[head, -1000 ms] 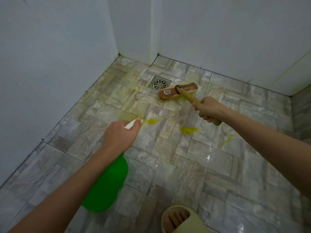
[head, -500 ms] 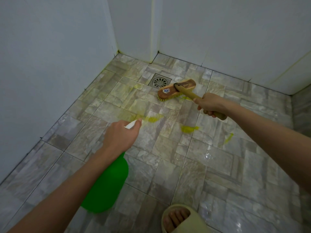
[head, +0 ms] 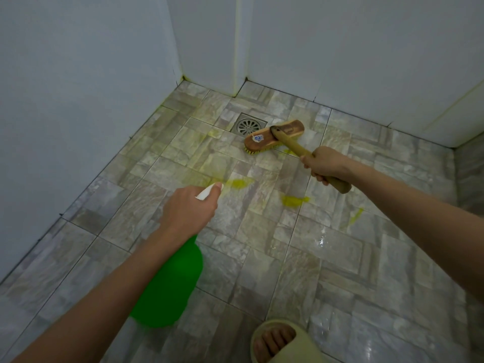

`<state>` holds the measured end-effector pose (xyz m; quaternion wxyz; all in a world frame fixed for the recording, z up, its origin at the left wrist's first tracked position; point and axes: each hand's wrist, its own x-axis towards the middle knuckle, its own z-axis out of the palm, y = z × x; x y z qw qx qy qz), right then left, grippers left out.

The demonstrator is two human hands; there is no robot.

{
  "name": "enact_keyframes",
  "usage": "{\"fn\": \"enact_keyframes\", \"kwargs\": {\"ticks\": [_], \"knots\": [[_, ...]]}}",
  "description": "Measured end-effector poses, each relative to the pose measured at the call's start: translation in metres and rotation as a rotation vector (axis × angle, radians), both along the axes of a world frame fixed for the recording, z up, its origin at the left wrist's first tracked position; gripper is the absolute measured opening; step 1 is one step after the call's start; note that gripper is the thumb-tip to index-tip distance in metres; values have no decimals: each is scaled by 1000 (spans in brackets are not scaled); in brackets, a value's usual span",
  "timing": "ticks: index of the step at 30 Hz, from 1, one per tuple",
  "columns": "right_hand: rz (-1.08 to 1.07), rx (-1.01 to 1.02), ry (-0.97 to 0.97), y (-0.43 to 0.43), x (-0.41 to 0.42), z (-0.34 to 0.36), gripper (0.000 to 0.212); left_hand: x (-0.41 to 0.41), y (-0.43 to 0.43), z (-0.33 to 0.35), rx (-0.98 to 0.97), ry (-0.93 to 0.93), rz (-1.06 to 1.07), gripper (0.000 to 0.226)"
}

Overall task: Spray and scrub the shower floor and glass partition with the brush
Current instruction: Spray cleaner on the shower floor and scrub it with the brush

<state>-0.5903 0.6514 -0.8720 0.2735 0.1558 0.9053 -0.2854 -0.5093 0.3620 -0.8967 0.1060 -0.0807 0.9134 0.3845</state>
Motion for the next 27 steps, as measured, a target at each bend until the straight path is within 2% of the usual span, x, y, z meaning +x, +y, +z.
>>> {"fn": "enact_keyframes", "kwargs": {"ticks": [3,8,10,11,15,18,21,23,25,27], "knots": [[58,117,20,2,-2,2,46,-2,1,1,22,21,74,63],[213,471,-123,1,1,38,45,0,1,10,48,0,21,55],[298,533,-64,-18,6,32,34,1,-1,8,75,8,72,60],[328,525,-27,-27,7,24,30,0,-2,7,90,23,101,64],[369,490,-4,-26,-9,18,46,0,-6,14,102,10,71,60],[399,516,-194,-4,-11,48,53,1,-9,18,66,-9,38,55],[528,626,-329,-17,9,66,47,1,-12,14,122,12,148,55],[598,604,-236,-39,18,51,45,-1,-15,12,164,36,204,57],[657,534,-83,-57,19,29,44,-3,-19,12,139,38,161,58],[599,494,2,-59,10,19,44,-4,-22,14,97,20,99,58]]}}
